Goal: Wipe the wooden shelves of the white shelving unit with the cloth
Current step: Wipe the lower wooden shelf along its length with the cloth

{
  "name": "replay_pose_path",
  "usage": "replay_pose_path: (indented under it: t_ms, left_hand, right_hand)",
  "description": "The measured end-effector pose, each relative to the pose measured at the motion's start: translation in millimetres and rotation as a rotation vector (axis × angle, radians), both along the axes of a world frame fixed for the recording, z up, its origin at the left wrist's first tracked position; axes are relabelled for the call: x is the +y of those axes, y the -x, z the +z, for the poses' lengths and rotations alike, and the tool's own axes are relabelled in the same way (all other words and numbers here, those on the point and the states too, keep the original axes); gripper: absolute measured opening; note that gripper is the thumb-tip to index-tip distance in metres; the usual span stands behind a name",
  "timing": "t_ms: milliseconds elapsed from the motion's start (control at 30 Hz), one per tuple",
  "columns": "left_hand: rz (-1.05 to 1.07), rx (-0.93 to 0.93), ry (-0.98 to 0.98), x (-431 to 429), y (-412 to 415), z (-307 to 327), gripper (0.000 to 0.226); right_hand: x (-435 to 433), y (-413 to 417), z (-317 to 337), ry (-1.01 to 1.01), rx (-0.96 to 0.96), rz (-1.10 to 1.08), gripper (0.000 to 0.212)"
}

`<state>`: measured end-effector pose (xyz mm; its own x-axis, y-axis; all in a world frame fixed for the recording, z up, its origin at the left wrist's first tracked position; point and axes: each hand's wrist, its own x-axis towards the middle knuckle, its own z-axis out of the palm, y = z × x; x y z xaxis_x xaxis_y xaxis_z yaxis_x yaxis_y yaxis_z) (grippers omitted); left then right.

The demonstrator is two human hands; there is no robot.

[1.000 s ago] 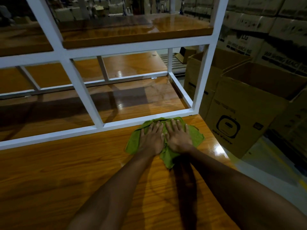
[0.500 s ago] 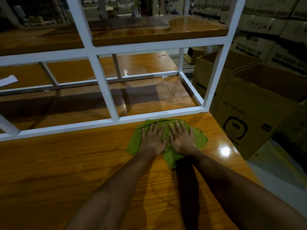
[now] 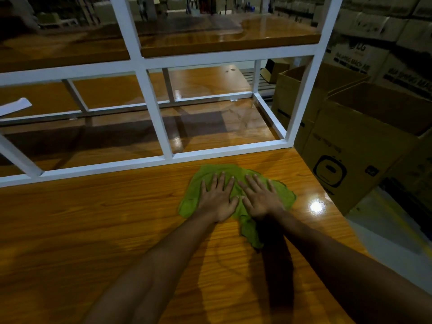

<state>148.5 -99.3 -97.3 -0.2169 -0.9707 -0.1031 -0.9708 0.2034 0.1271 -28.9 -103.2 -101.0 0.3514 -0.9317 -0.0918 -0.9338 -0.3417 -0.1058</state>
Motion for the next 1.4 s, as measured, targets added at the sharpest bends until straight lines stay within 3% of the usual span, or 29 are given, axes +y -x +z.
replay_pose_path:
  t_ms: [100, 367, 833, 1034, 1167, 1400]
  left_hand:
    - [-0.015, 0.005, -0.006, -17, 5, -1, 0.068]
    - [0.016, 0.039, 0.017, -49, -4, -3, 0.062]
    - [0.098, 0.012, 0.023, 44, -47, 1, 0.066]
    - [0.028, 0.004, -0.010, 74, -24, 2, 0.071]
    - [0.010, -0.005, -0.017, 65, -6, 2, 0.071]
    - [0.022, 0.010, -0.008, 55, -4, 3, 0.061]
  right_hand:
    - [-13, 3, 0, 0.001, 0.012, -0.061, 0.061]
    - [-49, -27, -4, 0.049, -0.023, -0.133, 0.059]
    - [38, -59, 2, 0.018, -0.030, 0.011, 0.059]
    - [73, -19, 4, 0.031, 0.015, 0.086, 0.079]
    - [67, -3, 2, 0.038, 0.022, 0.024, 0.085]
    - [45, -27, 1, 0.024, 0.005, -0.146, 0.063]
